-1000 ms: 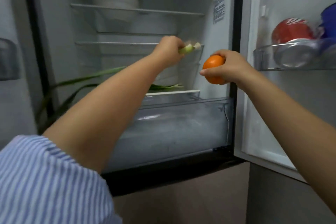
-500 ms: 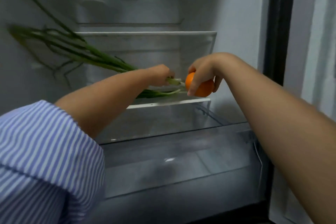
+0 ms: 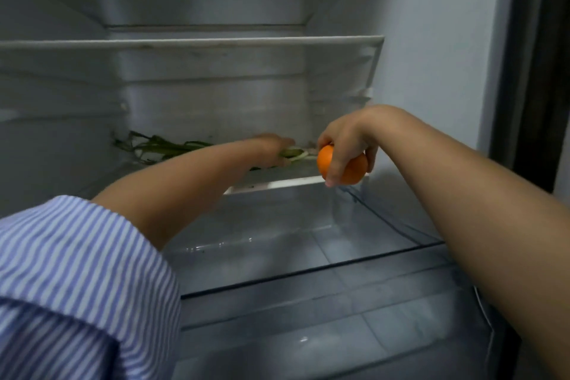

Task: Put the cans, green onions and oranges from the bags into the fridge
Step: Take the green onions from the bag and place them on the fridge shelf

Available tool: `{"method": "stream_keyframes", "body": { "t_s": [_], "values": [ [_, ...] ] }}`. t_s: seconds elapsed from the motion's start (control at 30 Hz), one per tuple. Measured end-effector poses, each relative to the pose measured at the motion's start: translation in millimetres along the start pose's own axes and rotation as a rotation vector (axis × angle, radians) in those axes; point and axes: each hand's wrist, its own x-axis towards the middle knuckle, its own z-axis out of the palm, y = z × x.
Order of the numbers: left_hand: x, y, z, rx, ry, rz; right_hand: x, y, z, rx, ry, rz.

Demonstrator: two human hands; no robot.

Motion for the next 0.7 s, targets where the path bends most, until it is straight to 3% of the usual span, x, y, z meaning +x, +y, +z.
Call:
{"method": "stream_keyframes", "body": {
  "t_s": [0.23,0.33,0.47,0.57,0.7],
  "values": [
    [-59.0,-45.9,-46.8,0.025,-0.145,-0.083,-3.5,-42.7,2.3,-0.104,-0.059,-0.113],
    [-104.8,-79.9,-48.2,0.124,-0.156,-0.133,0.1,-86.7,11.2,-0.218,-0.101,-0.273],
    [-160.8,-122.2,-34.8,0.261,-0.292,-0.309,14.3,-151.5,34.2,-0.358,-0.186,-0.507],
    [-182.3,-156.1,-21.3,0.236,-0.229,-0.407,23.5,-200.0,50.1,-0.377,-0.251,-0.604],
    [-188.4,-189.7,8.9,0.224,-0.238,-0.496,48.6,-255.6,82.2,-0.512,-0.221,-0.645]
  ]
}}
